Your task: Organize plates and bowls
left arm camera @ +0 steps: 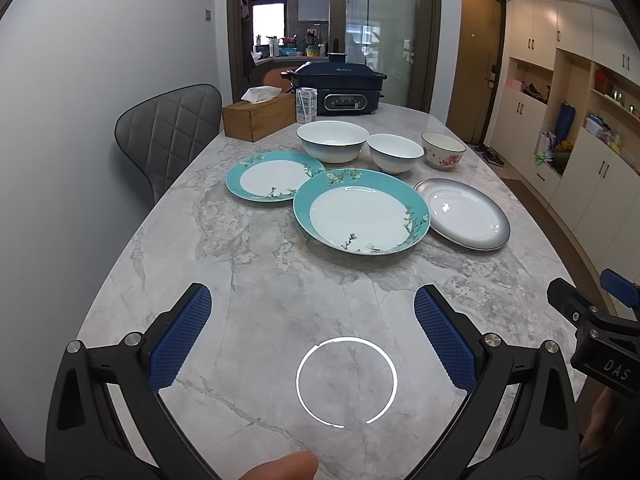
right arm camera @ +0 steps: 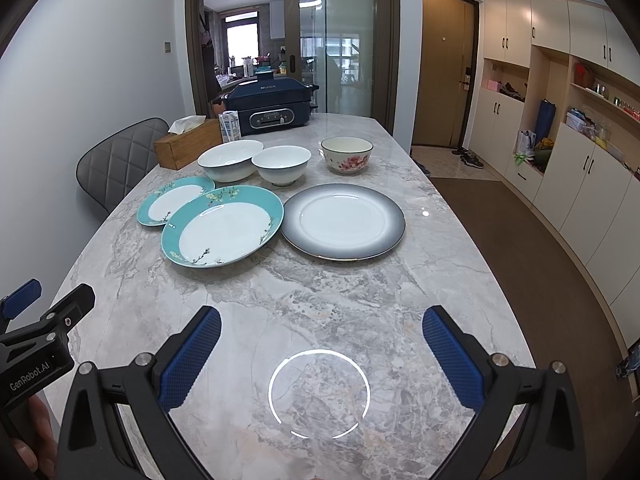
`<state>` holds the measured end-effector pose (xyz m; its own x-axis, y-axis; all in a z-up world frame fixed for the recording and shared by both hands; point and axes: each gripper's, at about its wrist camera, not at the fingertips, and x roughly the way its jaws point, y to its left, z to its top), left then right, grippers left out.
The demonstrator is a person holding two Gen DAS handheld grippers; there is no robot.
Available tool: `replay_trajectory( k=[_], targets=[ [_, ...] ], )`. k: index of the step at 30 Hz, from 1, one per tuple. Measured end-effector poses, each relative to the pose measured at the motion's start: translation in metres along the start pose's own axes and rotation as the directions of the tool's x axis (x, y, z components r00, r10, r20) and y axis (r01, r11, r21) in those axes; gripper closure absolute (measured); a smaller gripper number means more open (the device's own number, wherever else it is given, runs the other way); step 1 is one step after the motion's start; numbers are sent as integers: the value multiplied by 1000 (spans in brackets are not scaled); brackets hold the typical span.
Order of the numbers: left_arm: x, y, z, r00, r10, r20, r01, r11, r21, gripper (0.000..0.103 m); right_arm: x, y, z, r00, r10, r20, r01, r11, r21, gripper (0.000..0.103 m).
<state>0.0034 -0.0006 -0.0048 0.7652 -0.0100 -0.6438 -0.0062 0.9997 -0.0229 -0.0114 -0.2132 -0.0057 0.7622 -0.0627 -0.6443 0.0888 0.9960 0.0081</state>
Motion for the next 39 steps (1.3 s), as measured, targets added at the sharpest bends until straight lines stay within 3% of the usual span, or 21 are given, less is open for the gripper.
replay_trajectory(
  k=[39],
  targets=[
    [0,-3,-1,1000,4,-2,-4,1000,4,0,2,0,-1,1000,-2,-4,2,1000,-2,0]
  ],
)
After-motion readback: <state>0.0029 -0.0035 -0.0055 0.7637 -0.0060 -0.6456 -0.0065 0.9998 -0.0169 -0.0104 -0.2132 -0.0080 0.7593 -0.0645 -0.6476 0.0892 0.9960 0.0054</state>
